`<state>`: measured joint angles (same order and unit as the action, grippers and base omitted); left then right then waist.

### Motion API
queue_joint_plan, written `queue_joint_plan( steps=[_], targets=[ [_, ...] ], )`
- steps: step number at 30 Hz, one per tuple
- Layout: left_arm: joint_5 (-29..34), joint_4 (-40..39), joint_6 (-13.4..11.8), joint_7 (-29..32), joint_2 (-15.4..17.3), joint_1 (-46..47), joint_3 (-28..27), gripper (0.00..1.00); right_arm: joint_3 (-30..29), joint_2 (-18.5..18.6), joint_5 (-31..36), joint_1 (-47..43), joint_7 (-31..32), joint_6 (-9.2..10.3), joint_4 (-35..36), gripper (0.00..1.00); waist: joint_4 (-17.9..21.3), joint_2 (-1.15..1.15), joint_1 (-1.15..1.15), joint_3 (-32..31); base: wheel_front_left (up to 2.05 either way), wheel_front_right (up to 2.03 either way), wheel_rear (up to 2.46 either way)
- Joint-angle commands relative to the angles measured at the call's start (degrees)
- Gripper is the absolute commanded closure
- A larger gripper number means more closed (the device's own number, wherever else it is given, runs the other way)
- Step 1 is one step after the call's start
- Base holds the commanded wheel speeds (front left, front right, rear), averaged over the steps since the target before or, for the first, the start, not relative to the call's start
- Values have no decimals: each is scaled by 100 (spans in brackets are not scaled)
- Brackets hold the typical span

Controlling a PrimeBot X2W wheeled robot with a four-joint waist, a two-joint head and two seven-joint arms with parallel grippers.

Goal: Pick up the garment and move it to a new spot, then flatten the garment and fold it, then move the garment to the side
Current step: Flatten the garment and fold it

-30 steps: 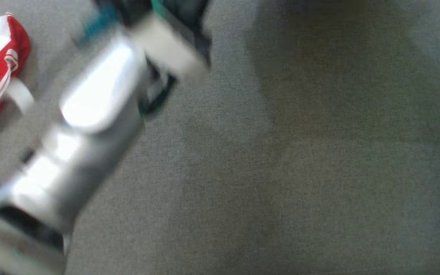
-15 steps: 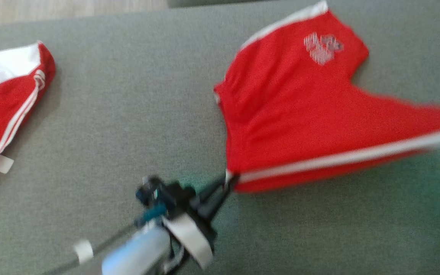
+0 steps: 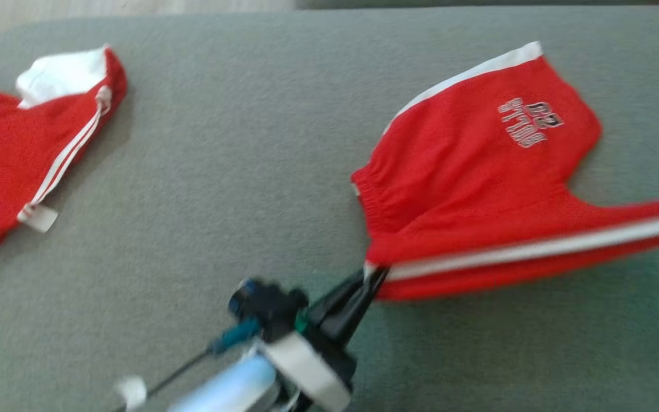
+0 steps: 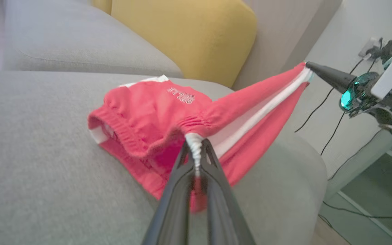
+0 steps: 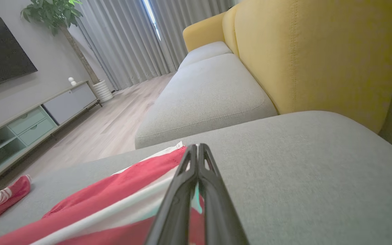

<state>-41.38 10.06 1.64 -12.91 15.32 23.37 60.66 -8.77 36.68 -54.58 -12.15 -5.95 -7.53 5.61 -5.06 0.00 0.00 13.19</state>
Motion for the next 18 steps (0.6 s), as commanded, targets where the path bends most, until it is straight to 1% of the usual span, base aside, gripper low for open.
queue_joint_plan(
  steps=[1,4,9,14,18],
  targets=[
    [-46,-118,22,-8,15,288,-242,100,-109,284,37,226,20,4,106,100,-202,0,0,200,0,0,0],
    [-102,130,165,64,-286,723,-292,100,-116,359,119,690,306,4,-74,100,-417,0,0,426,0,0,0],
    [-306,818,338,169,-769,1337,-398,100,164,432,340,1571,746,4,-422,100,-642,0,0,718,0,0,0],
    [-565,1458,400,83,-1066,1673,-576,100,684,475,569,2565,1010,4,-935,100,-721,0,0,915,0,0,0],
    [-669,1812,402,10,-1182,1862,-599,100,1147,518,678,3303,1074,4,-1430,100,-769,0,0,1062,0,0,0]
  ],
)
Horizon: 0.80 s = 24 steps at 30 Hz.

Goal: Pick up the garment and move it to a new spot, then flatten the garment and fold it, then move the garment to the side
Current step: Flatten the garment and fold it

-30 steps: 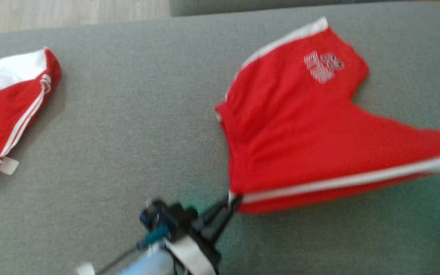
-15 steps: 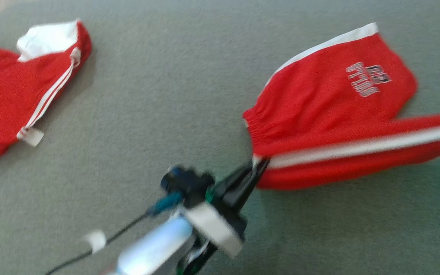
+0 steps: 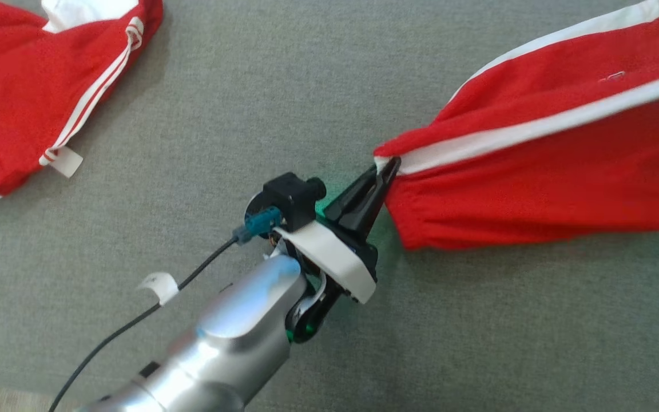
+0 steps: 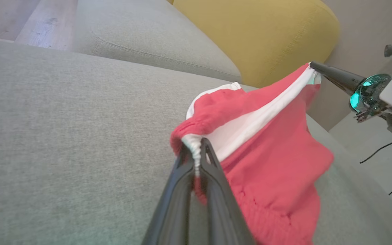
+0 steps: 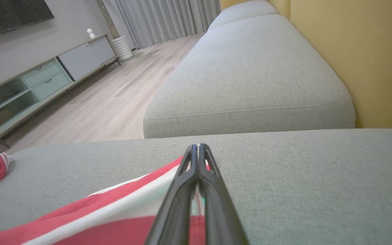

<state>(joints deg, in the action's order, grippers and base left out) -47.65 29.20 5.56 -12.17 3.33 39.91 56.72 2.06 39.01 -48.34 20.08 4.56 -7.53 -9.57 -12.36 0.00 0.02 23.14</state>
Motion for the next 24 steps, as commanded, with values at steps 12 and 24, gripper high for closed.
queue_joint_plan(
  steps=[12,24],
  targets=[
    [-448,19,-18,-272,-44,732,-106,100,1448,439,105,1917,-138,4,-1337,100,-235,0,-2,535,0,0,0],
    [16,-488,-261,-282,-45,426,-761,0,2143,479,-406,2185,-987,4,-1911,0,-198,0,-2,449,0,0,0]
  ],
)
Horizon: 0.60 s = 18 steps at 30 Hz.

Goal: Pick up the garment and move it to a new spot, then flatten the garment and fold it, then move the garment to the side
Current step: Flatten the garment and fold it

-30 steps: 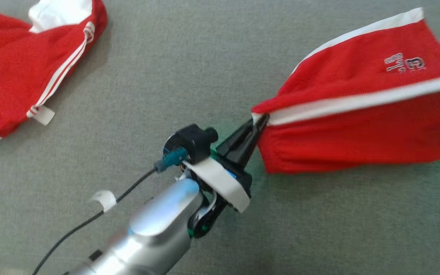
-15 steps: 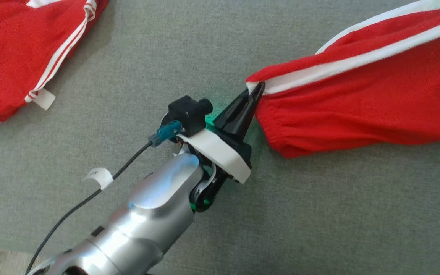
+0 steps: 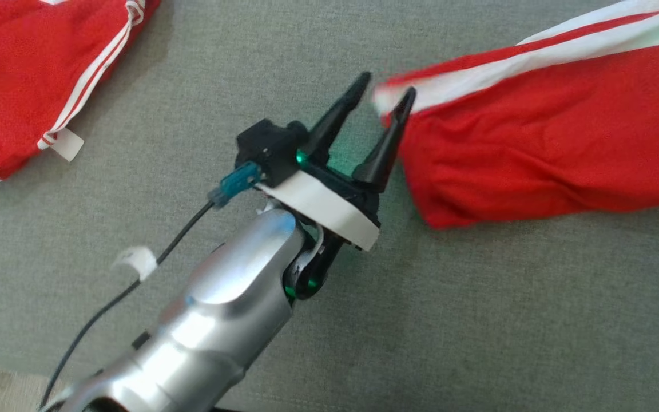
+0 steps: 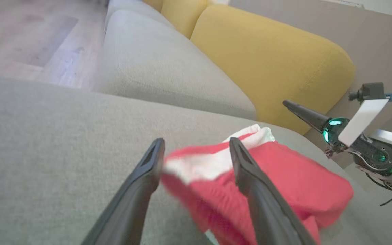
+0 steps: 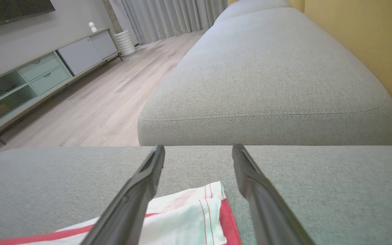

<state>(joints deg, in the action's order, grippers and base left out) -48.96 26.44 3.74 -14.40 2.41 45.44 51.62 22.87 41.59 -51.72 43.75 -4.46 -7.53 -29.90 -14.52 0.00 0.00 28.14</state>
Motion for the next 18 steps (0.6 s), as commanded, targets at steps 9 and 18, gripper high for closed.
queue_joint_plan(
  steps=[9,18],
  targets=[
    [1801,-1267,-1190,-59,47,-1251,-1180,0,481,536,-119,-767,-137,4,-331,0,-87,0,0,-253,0,0,0],
    [2986,-2427,-1902,-60,47,-2487,-1220,0,731,423,-334,-848,432,4,-1440,0,-561,0,0,-364,0,0,0]
  ],
)
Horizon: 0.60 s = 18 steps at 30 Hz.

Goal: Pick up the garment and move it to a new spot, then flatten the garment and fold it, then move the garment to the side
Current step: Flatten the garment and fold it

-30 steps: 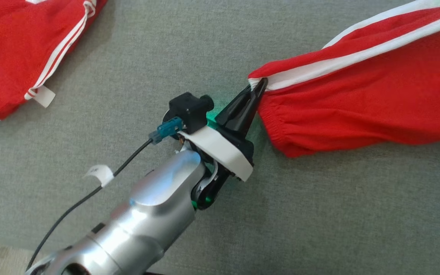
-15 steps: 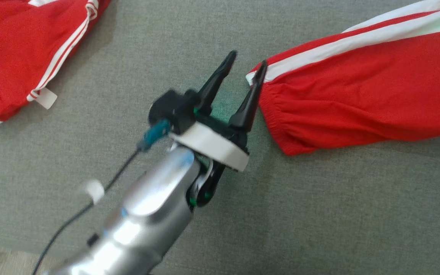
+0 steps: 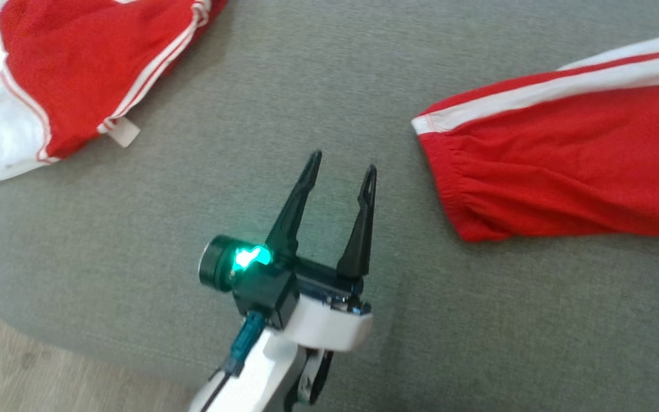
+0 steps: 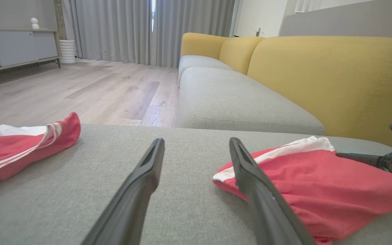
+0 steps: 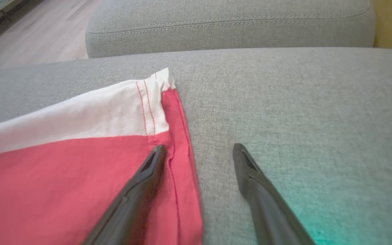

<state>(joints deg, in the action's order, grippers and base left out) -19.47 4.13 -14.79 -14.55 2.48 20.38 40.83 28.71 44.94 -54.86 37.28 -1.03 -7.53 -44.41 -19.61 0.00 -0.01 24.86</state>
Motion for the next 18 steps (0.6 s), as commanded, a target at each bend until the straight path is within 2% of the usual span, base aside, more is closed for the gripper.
queue_joint_plan(
  steps=[1,2,3,7,13,18],
  targets=[
    [60,-228,-56,-44,40,-43,-134,0,180,63,-97,-225,200,4,-33,29,-82,0,1,-60,0,0,0],
    [69,-252,-57,-44,40,-95,-135,0,213,40,-176,-250,281,4,-42,95,-100,0,1,-87,0,0,0],
    [80,-257,-55,-44,40,-138,-146,0,242,32,-238,-264,324,4,-35,100,-104,0,1,-120,0,0,0],
    [147,-242,-60,-44,40,-227,-294,0,309,33,-356,-217,234,4,42,100,61,0,1,-312,0,0,0],
    [301,-102,101,-44,40,-338,-545,0,456,79,-379,-136,59,4,73,100,641,0,1,-708,0,0,0],
    [389,2,256,-44,40,-404,-678,0,536,297,-372,-196,-150,4,18,100,1096,0,1,-849,0,0,0]
  ],
)
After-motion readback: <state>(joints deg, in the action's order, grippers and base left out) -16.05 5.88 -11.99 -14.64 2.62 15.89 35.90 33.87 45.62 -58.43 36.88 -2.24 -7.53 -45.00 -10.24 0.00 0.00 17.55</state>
